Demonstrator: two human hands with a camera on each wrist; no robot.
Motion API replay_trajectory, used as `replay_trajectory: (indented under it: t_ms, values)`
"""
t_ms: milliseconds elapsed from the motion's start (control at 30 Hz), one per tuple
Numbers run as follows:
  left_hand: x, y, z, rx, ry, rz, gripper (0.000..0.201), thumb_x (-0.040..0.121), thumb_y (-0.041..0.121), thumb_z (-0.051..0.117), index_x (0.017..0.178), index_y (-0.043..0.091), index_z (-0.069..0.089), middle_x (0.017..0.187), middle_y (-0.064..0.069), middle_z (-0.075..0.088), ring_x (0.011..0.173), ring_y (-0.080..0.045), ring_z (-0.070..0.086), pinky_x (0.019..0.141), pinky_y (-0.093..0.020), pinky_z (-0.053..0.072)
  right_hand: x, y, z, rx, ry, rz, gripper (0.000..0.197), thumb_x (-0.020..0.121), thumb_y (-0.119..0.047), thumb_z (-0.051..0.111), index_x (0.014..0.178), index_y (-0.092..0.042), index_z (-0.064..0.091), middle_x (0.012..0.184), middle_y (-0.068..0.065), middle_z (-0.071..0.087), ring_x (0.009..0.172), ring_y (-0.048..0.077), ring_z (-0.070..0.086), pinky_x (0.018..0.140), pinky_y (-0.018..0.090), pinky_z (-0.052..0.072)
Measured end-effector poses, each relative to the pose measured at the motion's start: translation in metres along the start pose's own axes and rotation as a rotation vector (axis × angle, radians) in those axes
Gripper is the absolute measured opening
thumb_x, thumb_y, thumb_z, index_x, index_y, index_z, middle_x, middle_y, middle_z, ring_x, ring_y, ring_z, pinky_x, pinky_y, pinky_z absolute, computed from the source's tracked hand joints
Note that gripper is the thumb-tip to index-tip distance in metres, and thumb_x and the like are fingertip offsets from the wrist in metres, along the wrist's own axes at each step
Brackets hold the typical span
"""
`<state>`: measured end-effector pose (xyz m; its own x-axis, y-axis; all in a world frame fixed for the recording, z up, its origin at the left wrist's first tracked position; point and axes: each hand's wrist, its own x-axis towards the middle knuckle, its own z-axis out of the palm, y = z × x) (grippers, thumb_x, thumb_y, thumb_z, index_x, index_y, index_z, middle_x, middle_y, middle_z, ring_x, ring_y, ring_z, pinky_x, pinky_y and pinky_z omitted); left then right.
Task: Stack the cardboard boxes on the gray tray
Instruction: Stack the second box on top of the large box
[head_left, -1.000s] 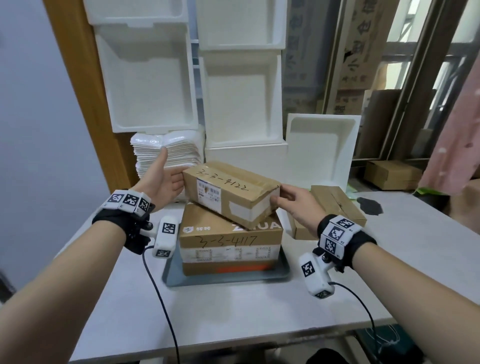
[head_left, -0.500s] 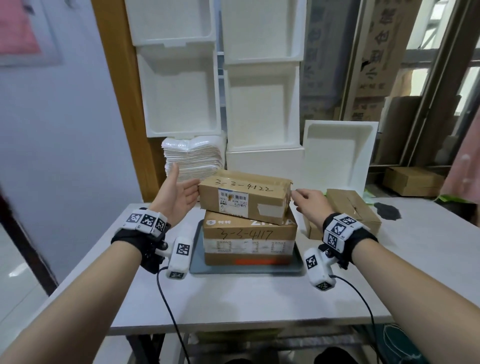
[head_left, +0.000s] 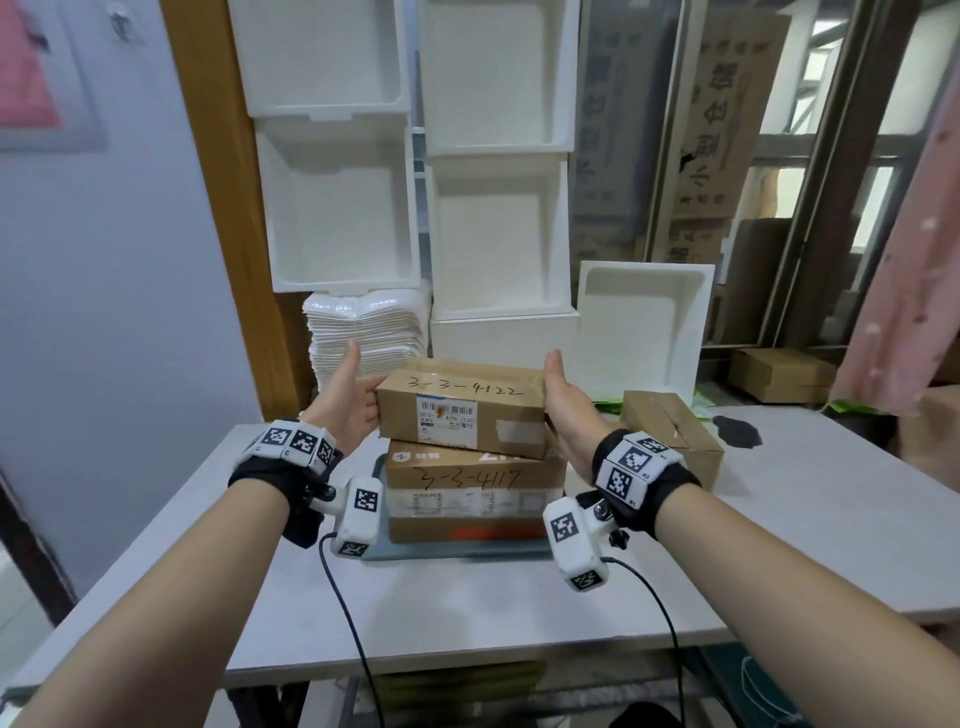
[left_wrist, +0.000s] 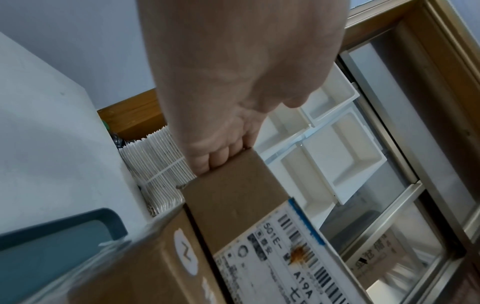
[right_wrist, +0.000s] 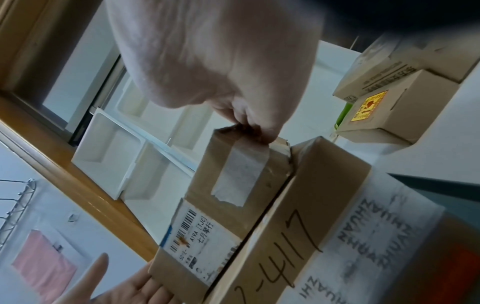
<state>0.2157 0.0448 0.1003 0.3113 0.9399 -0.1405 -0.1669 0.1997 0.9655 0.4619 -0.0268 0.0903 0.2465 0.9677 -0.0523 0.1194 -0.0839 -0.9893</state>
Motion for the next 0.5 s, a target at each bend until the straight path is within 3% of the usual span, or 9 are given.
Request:
replay_trajectory:
  t_ms: [133, 233, 267, 367, 400, 500]
  values:
    - [-0.013, 0.002, -0.004, -0.012, -0.062, 0.005, 0.096, 0.087, 0.076, 0.018, 0.149, 0.005, 0.030, 0.150, -0.018, 0.040, 0.139, -0.029, 0.036, 0.118, -0.042, 0.023, 0.009, -0.007, -0.003, -0.011, 0.012, -0.006, 0.096, 0.088, -0.078, 0.015, 0.153, -0.008, 0.030, 0.160, 0.007, 0.030, 0.149, 0.026, 0.026, 0.121, 0.044, 0.018]
    - [-0.022, -0.002, -0.001, -0.005, -0.104, 0.008, 0.094, 0.087, 0.075, 0.017, 0.147, 0.005, 0.033, 0.149, -0.017, 0.042, 0.138, -0.028, 0.038, 0.117, -0.040, 0.024, 0.010, -0.006, 0.000, -0.042, 0.014, 0.006, 0.099, 0.085, -0.080, 0.016, 0.152, -0.010, 0.032, 0.160, 0.009, 0.032, 0.148, 0.028, 0.027, 0.121, 0.047, 0.020]
    - [-0.024, -0.004, 0.000, -0.001, -0.117, 0.005, 0.094, 0.088, 0.075, 0.018, 0.147, 0.004, 0.033, 0.149, -0.016, 0.042, 0.138, -0.028, 0.038, 0.117, -0.040, 0.024, 0.009, -0.003, 0.000, -0.059, 0.011, 0.005, 0.106, 0.079, -0.087, 0.016, 0.152, -0.012, 0.033, 0.159, 0.009, 0.034, 0.147, 0.029, 0.029, 0.120, 0.049, 0.021]
    - [-0.027, -0.011, 0.001, -0.011, -0.122, 0.010, 0.091, 0.089, 0.073, 0.017, 0.148, 0.006, 0.032, 0.149, -0.016, 0.041, 0.139, -0.027, 0.037, 0.117, -0.039, 0.024, 0.016, 0.009, 0.000, -0.067, -0.019, -0.042, 0.137, 0.042, -0.106, 0.020, 0.150, -0.024, 0.036, 0.156, 0.004, 0.041, 0.144, 0.026, 0.034, 0.118, 0.054, 0.023]
    - [-0.027, -0.012, 0.000, -0.016, -0.114, 0.015, 0.089, 0.090, 0.073, 0.016, 0.148, 0.007, 0.032, 0.149, -0.015, 0.041, 0.139, -0.026, 0.036, 0.117, -0.037, 0.024, 0.017, 0.011, 0.000, -0.063, -0.016, -0.051, 0.137, 0.042, -0.106, 0.020, 0.152, -0.026, 0.033, 0.157, 0.002, 0.039, 0.145, 0.025, 0.033, 0.119, 0.054, 0.022]
    - [-0.023, -0.017, -0.002, 0.007, -0.083, 0.023, 0.089, 0.089, 0.073, 0.013, 0.150, 0.011, 0.031, 0.151, -0.011, 0.040, 0.142, -0.023, 0.032, 0.115, -0.034, 0.022, 0.004, 0.005, 0.004, -0.020, 0.010, -0.046, 0.100, 0.079, -0.087, 0.019, 0.156, -0.024, 0.021, 0.163, 0.002, 0.026, 0.149, 0.025, 0.024, 0.120, 0.051, 0.018]
